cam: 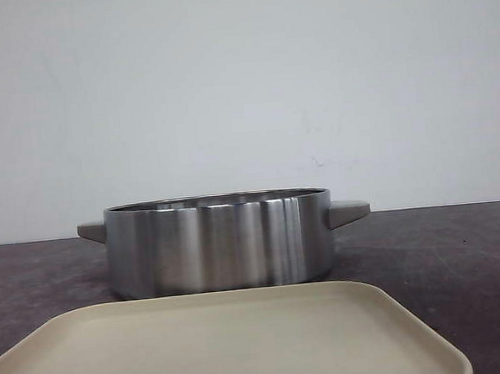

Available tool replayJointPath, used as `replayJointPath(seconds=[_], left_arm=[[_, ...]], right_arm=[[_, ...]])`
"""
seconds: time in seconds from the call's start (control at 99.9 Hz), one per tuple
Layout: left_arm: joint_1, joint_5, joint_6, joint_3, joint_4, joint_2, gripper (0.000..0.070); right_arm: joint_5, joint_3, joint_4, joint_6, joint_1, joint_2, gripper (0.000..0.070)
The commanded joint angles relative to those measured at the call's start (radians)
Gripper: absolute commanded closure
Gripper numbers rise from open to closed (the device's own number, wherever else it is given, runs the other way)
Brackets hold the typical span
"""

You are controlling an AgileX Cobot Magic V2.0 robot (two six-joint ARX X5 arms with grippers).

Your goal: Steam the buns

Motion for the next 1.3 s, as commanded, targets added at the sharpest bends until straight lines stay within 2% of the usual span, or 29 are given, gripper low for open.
replayJointPath(seconds=[0.0,0.38,0.45,0.521,0.551,0.621,0.681,0.851,0.941,1.131,1.291], left_arm=[[-0.013,-0.003,-0.004,0.011,0.010,0.005,0.0688],[-0.013,-0.003,-0.004,0.011,0.010,0.005,0.0688],[-0.013,-0.003,-0.004,0.011,0.009,0.005,0.0688],[-0.013,-0.003,-0.004,0.011,0.010,0.005,0.0688],[-0.013,-0.003,-0.004,0.011,0.010,0.005,0.0688],[-0.013,-0.003,-0.004,0.011,0.010,0.005,0.0688],[-0.013,-0.003,-0.004,0.012,0.010,0.004,0.0688],[-0.013,-0.003,-0.004,0.012,0.010,0.004,0.0688],[-0.013,-0.003,-0.004,0.012,0.010,0.004,0.0688],[-0.013,-0.003,-0.004,0.012,0.010,0.004,0.0688],[-0.013,-0.003,-0.004,0.012,0.010,0.004,0.0688]], right_arm=[[0.000,0.012,0.013,-0.004,0.011,0.006,0.0689],[0.000,0.012,0.009,-0.003,0.010,0.003,0.0688],[0.058,0.012,-0.034,0.006,-0.011,-0.003,0.0688],[0.157,0.011,-0.138,0.000,-0.066,-0.013,0.0688],[0.164,0.006,-0.180,-0.012,-0.098,-0.020,0.0688],[0.126,-0.036,-0.216,-0.014,-0.184,-0.041,0.0688],[0.079,-0.112,-0.167,-0.029,-0.266,-0.084,0.0688],[-0.108,-0.502,0.225,-0.122,-0.509,-0.314,0.0688],[-0.144,-0.685,0.333,-0.126,-0.623,-0.452,0.0688],[-0.147,-0.963,0.309,-0.078,-0.824,-0.747,0.0689],[-0.228,-1.097,0.206,-0.021,-0.953,-0.926,0.0689]])
